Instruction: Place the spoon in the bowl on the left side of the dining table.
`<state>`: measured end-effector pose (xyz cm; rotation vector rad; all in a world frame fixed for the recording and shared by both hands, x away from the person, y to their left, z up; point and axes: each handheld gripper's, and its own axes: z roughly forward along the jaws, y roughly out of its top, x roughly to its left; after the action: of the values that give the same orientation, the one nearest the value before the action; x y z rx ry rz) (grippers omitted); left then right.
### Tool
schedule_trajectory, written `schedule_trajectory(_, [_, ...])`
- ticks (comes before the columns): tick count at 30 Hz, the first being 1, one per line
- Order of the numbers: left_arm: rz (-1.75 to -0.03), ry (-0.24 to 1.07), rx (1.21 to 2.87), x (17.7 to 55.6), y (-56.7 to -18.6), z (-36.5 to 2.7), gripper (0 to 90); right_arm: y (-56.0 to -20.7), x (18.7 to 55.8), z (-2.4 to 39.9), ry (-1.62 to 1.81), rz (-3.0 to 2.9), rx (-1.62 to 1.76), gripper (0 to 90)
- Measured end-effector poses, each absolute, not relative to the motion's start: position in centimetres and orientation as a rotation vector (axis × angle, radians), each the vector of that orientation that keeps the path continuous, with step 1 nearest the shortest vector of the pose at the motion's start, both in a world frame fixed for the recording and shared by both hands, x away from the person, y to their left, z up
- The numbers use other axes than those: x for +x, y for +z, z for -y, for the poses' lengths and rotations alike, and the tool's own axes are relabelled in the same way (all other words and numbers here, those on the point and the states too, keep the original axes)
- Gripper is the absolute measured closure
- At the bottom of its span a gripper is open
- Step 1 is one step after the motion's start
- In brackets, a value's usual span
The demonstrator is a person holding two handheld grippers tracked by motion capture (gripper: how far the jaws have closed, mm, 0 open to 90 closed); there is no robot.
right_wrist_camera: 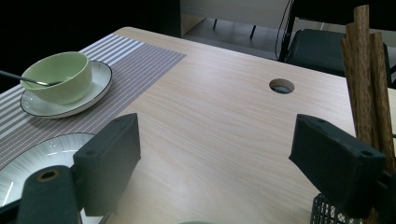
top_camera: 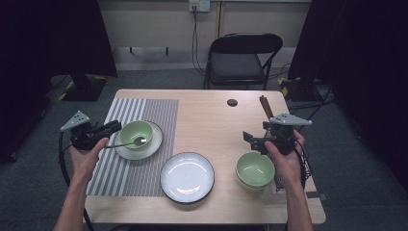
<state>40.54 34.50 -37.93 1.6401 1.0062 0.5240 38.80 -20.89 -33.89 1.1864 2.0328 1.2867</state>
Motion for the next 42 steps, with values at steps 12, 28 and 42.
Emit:
schedule_trajectory(12, [-0.942,0.46,1.681,38.4,-38.1,-31.9,80.5,-33.9,38.8,21.0,1.287,-2.031,1.194,15.4])
schedule_trajectory(28, [-0.967,0.426,1.729,35.3,-41.9,-29.9,75.8,-34.0,38.8,21.1,1.283,-2.03,1.193,15.5])
schedule_trajectory(42, [-1.08,0.477,1.73,36.3,-43.2,-32.8,68.3,-33.9,38.8,21.3,1.289,-2.024,1.198,15.5])
